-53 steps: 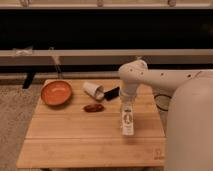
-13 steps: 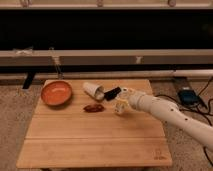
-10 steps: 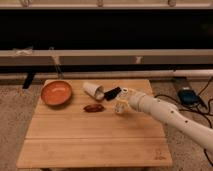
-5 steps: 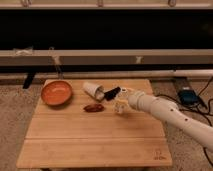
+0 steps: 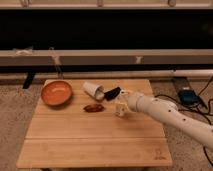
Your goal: Stand the bottle upright
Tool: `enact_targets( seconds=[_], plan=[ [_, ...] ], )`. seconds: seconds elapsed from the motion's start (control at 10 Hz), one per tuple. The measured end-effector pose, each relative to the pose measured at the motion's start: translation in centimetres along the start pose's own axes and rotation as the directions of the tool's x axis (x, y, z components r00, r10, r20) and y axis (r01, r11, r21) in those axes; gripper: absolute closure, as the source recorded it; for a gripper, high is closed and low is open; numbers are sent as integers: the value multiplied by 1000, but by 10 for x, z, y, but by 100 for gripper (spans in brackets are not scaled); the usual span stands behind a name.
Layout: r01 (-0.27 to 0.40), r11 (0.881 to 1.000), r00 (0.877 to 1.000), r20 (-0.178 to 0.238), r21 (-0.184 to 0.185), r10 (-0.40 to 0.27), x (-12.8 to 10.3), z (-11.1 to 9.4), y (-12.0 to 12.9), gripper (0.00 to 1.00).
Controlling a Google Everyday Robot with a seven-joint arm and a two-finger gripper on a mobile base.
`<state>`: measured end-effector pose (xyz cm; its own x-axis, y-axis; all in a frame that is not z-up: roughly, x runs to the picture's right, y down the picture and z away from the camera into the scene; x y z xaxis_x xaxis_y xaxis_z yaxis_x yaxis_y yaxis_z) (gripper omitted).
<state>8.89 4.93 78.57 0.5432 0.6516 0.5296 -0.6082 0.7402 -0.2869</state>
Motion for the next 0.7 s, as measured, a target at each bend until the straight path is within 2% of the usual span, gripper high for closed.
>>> enact_targets(
  seconds=[0.1, 0.3, 0.4, 0.7],
  plan=[
    [1, 1000, 1000, -9, -4, -1, 2, 0, 2, 40],
    [2, 1000, 1000, -19, -10, -2, 4, 1, 5, 24],
    [0, 1000, 1000, -24, -12, -1, 5, 0, 6, 20],
    [-14, 1000, 999, -34, -24, 14, 6, -5, 6, 20]
  ],
)
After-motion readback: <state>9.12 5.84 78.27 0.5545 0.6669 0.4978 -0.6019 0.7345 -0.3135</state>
